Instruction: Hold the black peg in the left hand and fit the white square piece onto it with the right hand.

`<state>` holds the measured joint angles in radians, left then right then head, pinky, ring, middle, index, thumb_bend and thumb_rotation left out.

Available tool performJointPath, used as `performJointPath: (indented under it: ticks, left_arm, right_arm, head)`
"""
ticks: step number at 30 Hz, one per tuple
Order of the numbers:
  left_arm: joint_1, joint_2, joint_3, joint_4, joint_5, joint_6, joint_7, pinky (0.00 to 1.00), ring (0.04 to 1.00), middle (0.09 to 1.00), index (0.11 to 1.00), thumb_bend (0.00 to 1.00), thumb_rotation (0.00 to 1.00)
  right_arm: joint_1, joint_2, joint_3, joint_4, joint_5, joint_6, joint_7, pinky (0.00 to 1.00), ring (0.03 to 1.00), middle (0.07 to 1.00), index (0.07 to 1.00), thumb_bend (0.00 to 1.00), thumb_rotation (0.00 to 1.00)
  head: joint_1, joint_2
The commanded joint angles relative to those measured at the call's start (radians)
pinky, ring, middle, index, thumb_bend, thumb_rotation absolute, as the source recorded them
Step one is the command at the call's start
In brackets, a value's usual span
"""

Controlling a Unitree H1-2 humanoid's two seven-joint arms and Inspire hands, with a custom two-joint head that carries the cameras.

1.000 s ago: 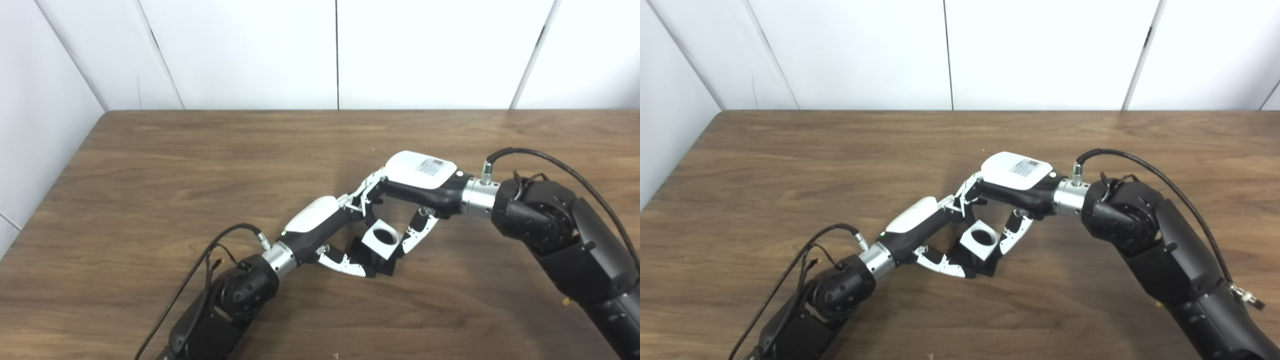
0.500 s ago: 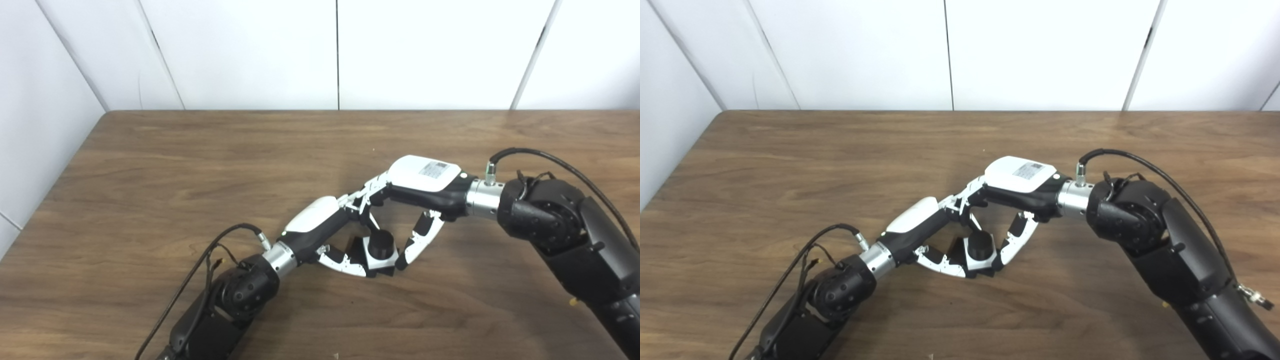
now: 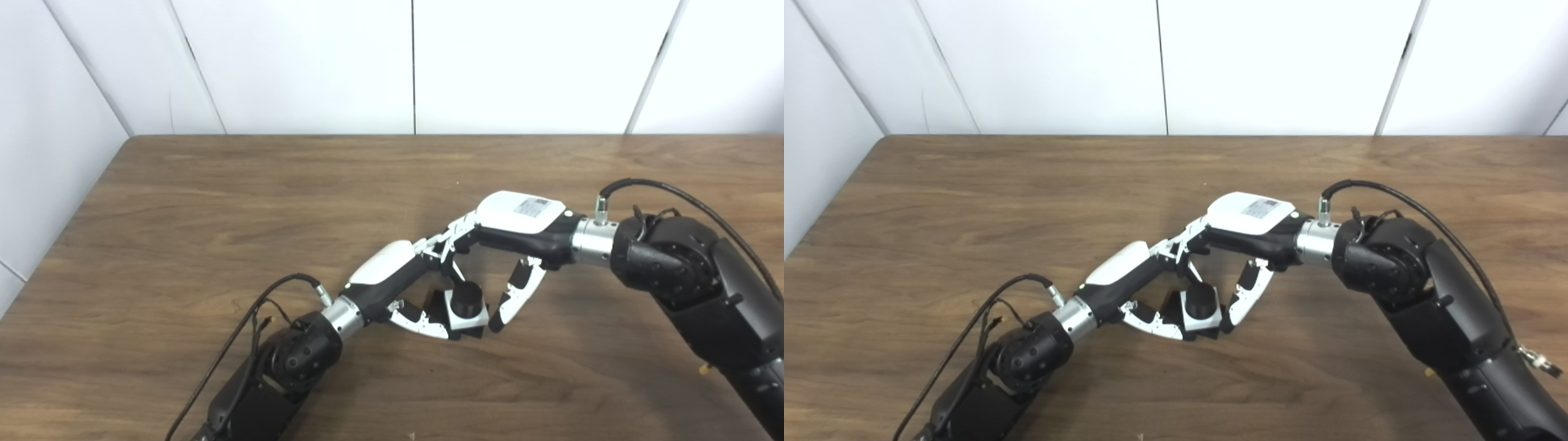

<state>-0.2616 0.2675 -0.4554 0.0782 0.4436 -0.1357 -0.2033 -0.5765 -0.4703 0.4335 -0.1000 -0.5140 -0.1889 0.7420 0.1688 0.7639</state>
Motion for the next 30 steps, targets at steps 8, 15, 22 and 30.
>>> performJointPath:
  ticks: [8, 15, 22, 30]
  left_arm:
    - [0.024, 0.029, -0.028, 0.054, 0.05, -0.002, -0.042, 1.0, 1.0, 0.957, 0.495, 0.52, 0.08]
    - [0.029, 0.037, -0.022, 0.07, 0.05, -0.036, -0.028, 1.0, 1.0, 0.951, 0.494, 0.52, 0.08]
    - [0.039, 0.048, -0.019, 0.059, 0.046, -0.032, -0.039, 1.0, 1.0, 0.954, 0.494, 0.52, 0.08]
    - [0.044, 0.055, -0.016, 0.056, 0.032, -0.038, -0.045, 1.0, 1.0, 0.954, 0.494, 0.52, 0.07]
  right_arm:
    - [-0.083, -0.058, -0.103, -0.013, 0.007, 0.046, -0.027, 0.76, 0.838, 0.85, 0.761, 0.87, 0.28]
    - [-0.103, -0.072, -0.16, -0.01, 0.019, 0.077, -0.036, 0.73, 0.836, 0.855, 0.762, 0.85, 0.29]
    - [-0.072, -0.054, -0.259, 0.002, 0.051, 0.09, -0.127, 0.65, 0.791, 0.818, 0.718, 0.83, 0.23]
    - [0.058, 0.061, -0.357, -0.025, -0.014, 0.167, -0.376, 0.61, 0.726, 0.74, 0.658, 0.73, 0.09]
  head:
    - [-0.031, -0.011]
    - [-0.063, -0.016]
    - [-0.104, -0.023]
    - [-0.138, -0.03]
